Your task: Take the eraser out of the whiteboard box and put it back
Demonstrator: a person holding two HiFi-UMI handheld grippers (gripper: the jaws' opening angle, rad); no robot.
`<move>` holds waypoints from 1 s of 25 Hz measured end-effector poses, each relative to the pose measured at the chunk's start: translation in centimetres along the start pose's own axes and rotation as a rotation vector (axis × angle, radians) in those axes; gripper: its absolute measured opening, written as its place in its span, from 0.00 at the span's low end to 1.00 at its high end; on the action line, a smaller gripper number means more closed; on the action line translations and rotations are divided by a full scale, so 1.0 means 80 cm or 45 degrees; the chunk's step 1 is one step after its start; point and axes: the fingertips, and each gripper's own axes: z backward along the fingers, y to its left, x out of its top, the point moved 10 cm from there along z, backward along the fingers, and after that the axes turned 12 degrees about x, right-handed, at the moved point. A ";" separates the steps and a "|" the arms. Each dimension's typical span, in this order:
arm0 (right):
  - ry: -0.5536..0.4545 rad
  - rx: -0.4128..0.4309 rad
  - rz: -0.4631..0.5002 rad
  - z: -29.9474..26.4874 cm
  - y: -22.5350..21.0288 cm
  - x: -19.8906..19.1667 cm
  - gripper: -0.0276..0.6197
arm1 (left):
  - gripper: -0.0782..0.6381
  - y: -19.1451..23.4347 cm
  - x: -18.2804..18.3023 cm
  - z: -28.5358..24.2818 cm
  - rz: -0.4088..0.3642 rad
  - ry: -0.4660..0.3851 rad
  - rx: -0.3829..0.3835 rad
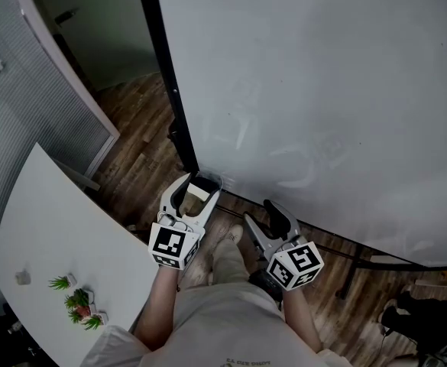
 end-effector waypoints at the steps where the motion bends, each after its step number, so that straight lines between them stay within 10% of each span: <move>1: 0.002 0.000 -0.001 0.000 -0.001 0.000 0.43 | 0.48 0.000 -0.001 -0.001 -0.001 0.004 -0.001; 25: 0.042 0.001 -0.029 -0.008 -0.015 -0.008 0.42 | 0.48 -0.002 -0.023 -0.019 -0.021 0.068 -0.006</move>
